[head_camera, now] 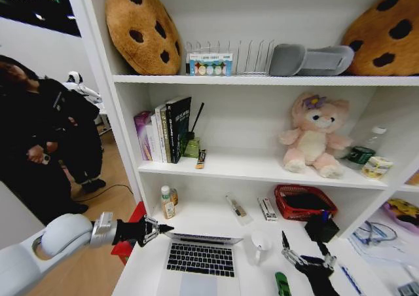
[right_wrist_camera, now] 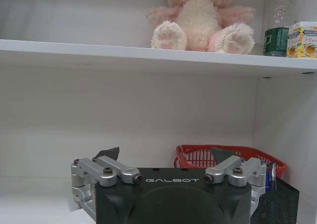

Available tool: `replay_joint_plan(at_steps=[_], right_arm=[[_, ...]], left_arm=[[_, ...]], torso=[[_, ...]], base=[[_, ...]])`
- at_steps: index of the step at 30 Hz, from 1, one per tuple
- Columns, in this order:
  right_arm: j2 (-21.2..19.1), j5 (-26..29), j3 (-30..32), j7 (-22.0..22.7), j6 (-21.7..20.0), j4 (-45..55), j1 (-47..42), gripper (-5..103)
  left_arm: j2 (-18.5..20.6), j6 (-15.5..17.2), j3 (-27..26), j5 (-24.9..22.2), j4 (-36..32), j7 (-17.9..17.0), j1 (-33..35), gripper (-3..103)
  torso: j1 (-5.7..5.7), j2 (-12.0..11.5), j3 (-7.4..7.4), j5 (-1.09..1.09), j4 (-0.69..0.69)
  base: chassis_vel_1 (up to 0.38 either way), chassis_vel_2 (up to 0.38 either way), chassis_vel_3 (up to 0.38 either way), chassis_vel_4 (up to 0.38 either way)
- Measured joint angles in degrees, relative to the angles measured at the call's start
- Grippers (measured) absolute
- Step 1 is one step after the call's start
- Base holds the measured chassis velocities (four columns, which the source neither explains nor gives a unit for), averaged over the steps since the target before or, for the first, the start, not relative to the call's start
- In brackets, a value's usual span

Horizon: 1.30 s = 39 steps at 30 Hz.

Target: Organize the objects on the table.

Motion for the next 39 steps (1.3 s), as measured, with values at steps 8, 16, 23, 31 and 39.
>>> replay_joint_plan(at_steps=[8,16,23,31,39], right_arm=[[0.0,0.8,0.9,0.1,0.3,-0.4,-0.1,100],[-0.1,1.1,1.2,0.3,0.4,-0.5,0.7,100],[0.0,1.3,0.9,0.7,0.5,-0.7,1.7,100],[-0.1,1.7,1.3,1.0,0.5,-1.0,2.0,100],[0.0,2.1,1.5,1.2,0.7,-1.3,2.3,100]], left_arm=[[-0.7,0.5,1.5,3.9,-0.5,2.2,0.9,0],[-0.6,0.7,1.6,8.2,-0.3,7.1,1.7,0],[-1.8,-0.2,0.6,7.9,0.8,5.1,2.3,0],[-3.1,-1.0,0.2,13.5,1.5,9.8,3.8,0],[-4.5,-1.5,1.5,14.9,1.8,7.0,3.8,0]], torso=[[0.0,0.0,0.0,-0.01,0.0],[0.0,0.0,0.0,0.0,0.0],[0.0,0.0,0.0,-0.01,0.0],[0.0,0.0,0.0,-0.01,0.0],[0.0,0.0,0.0,0.0,0.0]], base=[[0.0,0.0,0.0,0.0],[0.0,0.0,0.0,0.0],[0.0,0.0,0.0,0.0],[0.0,0.0,0.0,0.0],[0.0,0.0,0.0,0.0]])
